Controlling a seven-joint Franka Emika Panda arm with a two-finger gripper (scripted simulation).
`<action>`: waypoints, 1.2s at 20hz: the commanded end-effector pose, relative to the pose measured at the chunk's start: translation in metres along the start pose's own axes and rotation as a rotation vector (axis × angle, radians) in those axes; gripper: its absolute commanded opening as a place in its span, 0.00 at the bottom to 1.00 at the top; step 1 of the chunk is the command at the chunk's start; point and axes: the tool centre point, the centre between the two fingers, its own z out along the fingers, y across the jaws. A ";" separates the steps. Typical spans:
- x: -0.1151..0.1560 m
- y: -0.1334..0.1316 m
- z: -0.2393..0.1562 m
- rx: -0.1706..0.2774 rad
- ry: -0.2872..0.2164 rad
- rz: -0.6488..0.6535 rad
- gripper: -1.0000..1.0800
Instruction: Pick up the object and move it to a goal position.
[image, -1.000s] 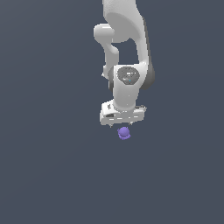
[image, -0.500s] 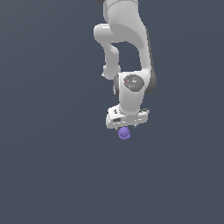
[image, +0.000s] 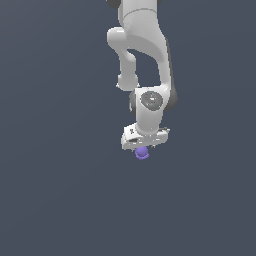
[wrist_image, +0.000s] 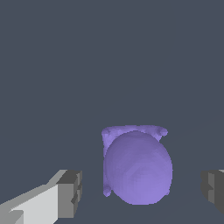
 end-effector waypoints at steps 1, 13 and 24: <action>-0.001 0.000 0.014 0.000 -0.001 0.000 0.96; 0.000 0.000 0.029 0.000 0.000 -0.001 0.00; 0.000 0.003 0.021 0.000 0.001 -0.001 0.00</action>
